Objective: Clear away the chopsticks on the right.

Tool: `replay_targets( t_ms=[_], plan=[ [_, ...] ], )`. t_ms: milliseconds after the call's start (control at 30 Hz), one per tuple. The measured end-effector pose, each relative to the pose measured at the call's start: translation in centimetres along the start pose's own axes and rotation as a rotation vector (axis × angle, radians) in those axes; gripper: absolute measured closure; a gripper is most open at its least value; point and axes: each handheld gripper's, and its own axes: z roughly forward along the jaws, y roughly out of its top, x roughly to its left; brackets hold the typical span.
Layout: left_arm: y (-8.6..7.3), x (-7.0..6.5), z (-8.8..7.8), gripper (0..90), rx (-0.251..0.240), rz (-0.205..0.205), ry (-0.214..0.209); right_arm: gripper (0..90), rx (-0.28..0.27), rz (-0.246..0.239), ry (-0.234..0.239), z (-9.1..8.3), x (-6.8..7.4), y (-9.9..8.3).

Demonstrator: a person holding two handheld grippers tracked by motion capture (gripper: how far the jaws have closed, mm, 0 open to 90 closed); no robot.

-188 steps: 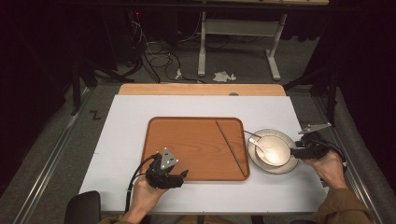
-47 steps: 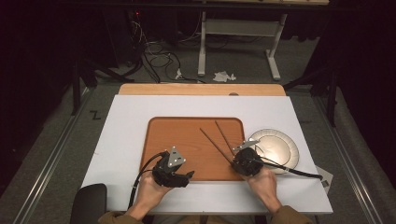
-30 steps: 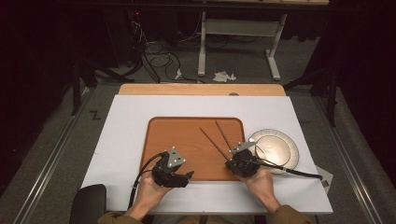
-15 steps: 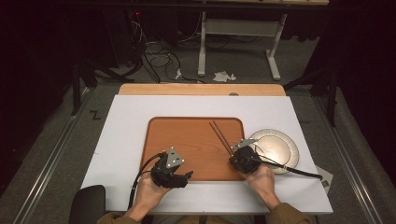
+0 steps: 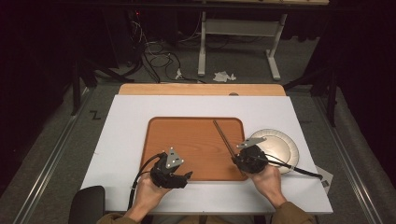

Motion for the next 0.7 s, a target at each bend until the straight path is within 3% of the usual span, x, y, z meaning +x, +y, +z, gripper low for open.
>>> replay_targets(
  t_ms=[133,367,500,567,700],
  plan=[
    [0.0,-0.1,-0.2,32.7,-0.005,-0.001,-0.001,71.9,-0.012,-0.027,-0.013,-1.7,-0.2,-0.7],
    [0.0,-0.1,-0.4,32.6,-0.008,-0.001,-0.004,64.5,-0.069,-0.051,0.018,-4.6,-0.7,-2.1],
    [0.0,-0.1,-0.6,32.6,-0.012,-0.004,-0.003,61.4,-0.078,-0.031,0.023,-5.2,-0.8,-3.2],
    [-0.1,-0.2,-0.6,32.6,-0.013,-0.005,-0.004,60.3,-0.087,-0.036,0.011,-5.2,-0.6,-3.8],
    [-0.2,-0.1,-0.8,32.5,-0.011,-0.006,-0.007,59.3,-0.093,-0.041,0.032,-4.8,-0.2,-5.3]
  ],
)
